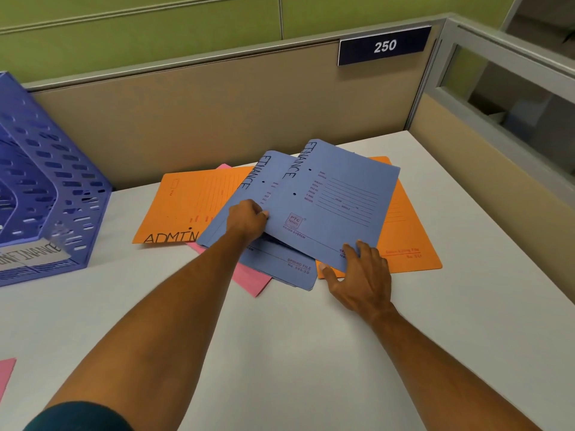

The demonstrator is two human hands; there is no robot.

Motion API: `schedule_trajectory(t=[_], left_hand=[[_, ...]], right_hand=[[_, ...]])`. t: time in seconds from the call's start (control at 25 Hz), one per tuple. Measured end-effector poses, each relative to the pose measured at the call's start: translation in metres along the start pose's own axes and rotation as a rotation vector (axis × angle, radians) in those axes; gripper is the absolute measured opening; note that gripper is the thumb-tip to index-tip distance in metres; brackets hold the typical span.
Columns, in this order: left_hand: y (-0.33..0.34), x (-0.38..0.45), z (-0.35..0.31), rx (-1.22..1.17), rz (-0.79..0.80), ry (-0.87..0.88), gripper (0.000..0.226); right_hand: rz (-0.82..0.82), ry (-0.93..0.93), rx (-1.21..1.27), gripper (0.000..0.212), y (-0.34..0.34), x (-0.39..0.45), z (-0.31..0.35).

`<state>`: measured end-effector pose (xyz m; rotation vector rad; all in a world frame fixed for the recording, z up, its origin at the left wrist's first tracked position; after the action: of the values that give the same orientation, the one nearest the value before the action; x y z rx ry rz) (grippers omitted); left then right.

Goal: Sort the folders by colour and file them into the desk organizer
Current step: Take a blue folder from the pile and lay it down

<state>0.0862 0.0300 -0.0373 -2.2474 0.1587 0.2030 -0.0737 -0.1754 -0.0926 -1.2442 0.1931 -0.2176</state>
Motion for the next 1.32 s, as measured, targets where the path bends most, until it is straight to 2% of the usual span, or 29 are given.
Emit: schedule_trajectory(t=[0.08, 0.2, 0.32, 0.52, 0.68, 0.84, 0.96, 1.08, 1.2, 1.32], left_hand=[[-0.008, 0.002, 0.002, -0.065, -0.017, -0.051, 0.027], [-0.013, -0.001, 0.008, -0.169, 0.086, -0.108, 0.015], [-0.015, -0.011, 0.008, -0.268, 0.201, -0.123, 0.032], [-0.02, -0.035, 0.002, -0.352, 0.24, -0.132, 0.02], [-0.029, -0.06, 0.001, -0.401, 0.232, -0.058, 0.024], [-0.048, -0.084, 0.012, -0.495, 0.259, 0.012, 0.025], [-0.066, -0.1, 0.026, -0.566, 0.31, 0.035, 0.021], [-0.082, -0.116, 0.041, -0.624, 0.338, 0.041, 0.015], [-0.091, -0.131, 0.057, -0.67, 0.335, 0.009, 0.011], [-0.097, -0.151, 0.076, -0.756, 0.353, -0.031, 0.028]], right_hand=[[-0.048, 0.0, 0.017, 0.068, -0.003, 0.0, 0.0], [-0.095, 0.018, 0.059, 0.06, -0.006, -0.003, -0.004], [-0.108, 0.035, 0.129, 0.055, -0.011, -0.009, -0.01], [-0.081, 0.052, 0.252, 0.048, -0.021, -0.018, -0.014], [-0.072, 0.113, 0.367, 0.045, -0.039, -0.021, -0.015], [-0.182, 0.245, 0.61, 0.039, -0.064, -0.018, -0.016], [-0.219, 0.356, 0.89, 0.03, -0.079, -0.017, -0.018], [-0.193, 0.349, 1.132, 0.011, -0.084, -0.022, -0.013], [-0.109, 0.287, 1.374, 0.016, -0.084, -0.03, -0.003], [0.006, 0.255, 1.477, 0.026, -0.082, -0.039, 0.004]])
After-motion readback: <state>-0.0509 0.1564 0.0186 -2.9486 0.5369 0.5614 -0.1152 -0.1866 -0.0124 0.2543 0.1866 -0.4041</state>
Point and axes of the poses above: each hand's wrist, its own x-axis towards the middle knuckle, its own y-axis out of the palm, z = x × y, the point moved 2 cm from there along x, towards the middle knuckle, and after that the axes turned 6 degrees about z, right-handed, at the moved point
